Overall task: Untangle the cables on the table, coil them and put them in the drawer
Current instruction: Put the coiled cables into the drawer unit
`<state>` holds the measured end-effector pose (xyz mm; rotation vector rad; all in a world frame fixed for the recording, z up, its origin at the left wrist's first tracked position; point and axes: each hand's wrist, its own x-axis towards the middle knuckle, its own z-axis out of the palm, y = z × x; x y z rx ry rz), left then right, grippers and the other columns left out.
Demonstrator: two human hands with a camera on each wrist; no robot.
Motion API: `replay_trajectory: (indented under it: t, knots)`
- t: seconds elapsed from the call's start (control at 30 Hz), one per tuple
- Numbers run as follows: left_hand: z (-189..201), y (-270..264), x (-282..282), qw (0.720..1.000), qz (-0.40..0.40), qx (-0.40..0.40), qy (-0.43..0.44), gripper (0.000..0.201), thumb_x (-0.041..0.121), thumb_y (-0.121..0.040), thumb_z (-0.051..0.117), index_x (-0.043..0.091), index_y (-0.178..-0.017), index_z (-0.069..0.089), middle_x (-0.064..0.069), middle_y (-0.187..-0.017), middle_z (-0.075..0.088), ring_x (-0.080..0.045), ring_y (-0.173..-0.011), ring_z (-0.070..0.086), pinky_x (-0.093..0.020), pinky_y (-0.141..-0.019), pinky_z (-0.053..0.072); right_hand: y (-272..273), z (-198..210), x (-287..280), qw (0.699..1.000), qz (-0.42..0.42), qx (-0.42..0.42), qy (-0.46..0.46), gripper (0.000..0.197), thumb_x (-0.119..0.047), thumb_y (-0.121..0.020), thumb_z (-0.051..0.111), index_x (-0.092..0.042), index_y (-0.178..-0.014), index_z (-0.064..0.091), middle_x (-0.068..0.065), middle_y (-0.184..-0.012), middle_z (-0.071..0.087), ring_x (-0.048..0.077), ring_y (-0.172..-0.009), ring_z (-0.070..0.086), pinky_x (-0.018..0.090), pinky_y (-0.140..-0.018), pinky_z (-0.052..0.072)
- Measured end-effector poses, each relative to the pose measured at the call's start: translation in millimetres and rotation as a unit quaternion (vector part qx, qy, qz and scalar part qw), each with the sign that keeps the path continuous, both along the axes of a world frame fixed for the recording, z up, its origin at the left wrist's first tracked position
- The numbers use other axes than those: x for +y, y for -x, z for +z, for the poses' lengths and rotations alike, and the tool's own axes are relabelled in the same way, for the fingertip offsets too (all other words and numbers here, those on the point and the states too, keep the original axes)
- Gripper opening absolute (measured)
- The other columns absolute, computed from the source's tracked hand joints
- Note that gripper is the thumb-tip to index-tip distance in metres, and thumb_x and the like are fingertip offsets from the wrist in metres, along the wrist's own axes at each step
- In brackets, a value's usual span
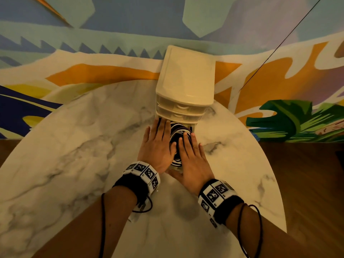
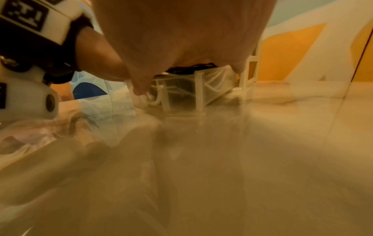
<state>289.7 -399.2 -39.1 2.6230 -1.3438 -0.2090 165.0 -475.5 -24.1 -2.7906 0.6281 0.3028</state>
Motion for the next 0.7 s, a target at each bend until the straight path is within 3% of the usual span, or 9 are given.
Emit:
replay_trajectory:
  t: [0.13, 0.27, 0.43, 0.53, 0.7]
  knots:
    - [-3, -6, -1, 0.999, -0.017, 0.013, 0.039, 0.068, 0.043, -0.093, 0.020, 0.002, -0.146, 0.021, -0.016, -0.154, 0.022, -0.026, -0.144, 0.017, -0.040, -0.117, 0.020, -12, -3, -22, 0.999, 0.034, 0.015, 0.003, 0.104, -0.079, -0.078, 0.019, -0.009, -0.150, -0.008, 0.009, -0.158, -0.018, 0.023, -0.143, -0.025, 0.041, -0.120, 0.001]
    - [-3, -5, -1, 0.999, -0.012, 0.004, 0.034, 0.064, 0.038, -0.094, 0.019, 0.003, -0.147, 0.018, -0.015, -0.155, 0.021, -0.025, -0.144, 0.018, -0.037, -0.116, 0.019, -16, -6, -33, 0.998, 0.059, 0.014, 0.002, 0.107, -0.081, -0.078, 0.022, -0.007, -0.150, -0.006, 0.011, -0.157, -0.019, 0.023, -0.143, -0.025, 0.039, -0.120, 0.001]
    - [3, 3, -8, 1.000, 0.011, 0.025, -0.008, 0.067, 0.041, -0.094, 0.011, 0.004, -0.149, 0.005, -0.014, -0.158, 0.006, -0.024, -0.146, 0.006, -0.037, -0.119, 0.011, -16, -5, -45, 0.995, 0.090, 0.025, 0.016, 0.113, -0.086, -0.070, 0.005, -0.006, -0.150, 0.002, 0.013, -0.158, -0.013, 0.025, -0.145, -0.019, 0.042, -0.121, 0.006]
    - [8, 7, -14, 0.999, 0.017, 0.028, -0.027, 0.070, 0.047, -0.095, 0.014, 0.003, -0.148, 0.004, -0.015, -0.158, 0.003, -0.026, -0.146, 0.004, -0.039, -0.119, 0.009, -17, 2, -59, 0.994, 0.099, 0.050, 0.018, 0.114, -0.088, -0.068, 0.013, -0.010, -0.151, 0.001, 0.008, -0.158, -0.016, 0.019, -0.144, -0.020, 0.040, -0.120, 0.006]
    - [5, 14, -16, 0.998, -0.047, -0.001, -0.037, 0.084, 0.062, -0.088, 0.006, 0.004, -0.149, 0.009, -0.014, -0.158, 0.000, -0.027, -0.146, 0.001, -0.043, -0.119, 0.006, -19, 15, -87, 0.987, 0.120, 0.096, 0.036, 0.101, -0.078, -0.078, 0.024, -0.014, -0.151, -0.005, 0.004, -0.157, -0.023, 0.016, -0.143, -0.023, 0.039, -0.118, 0.008]
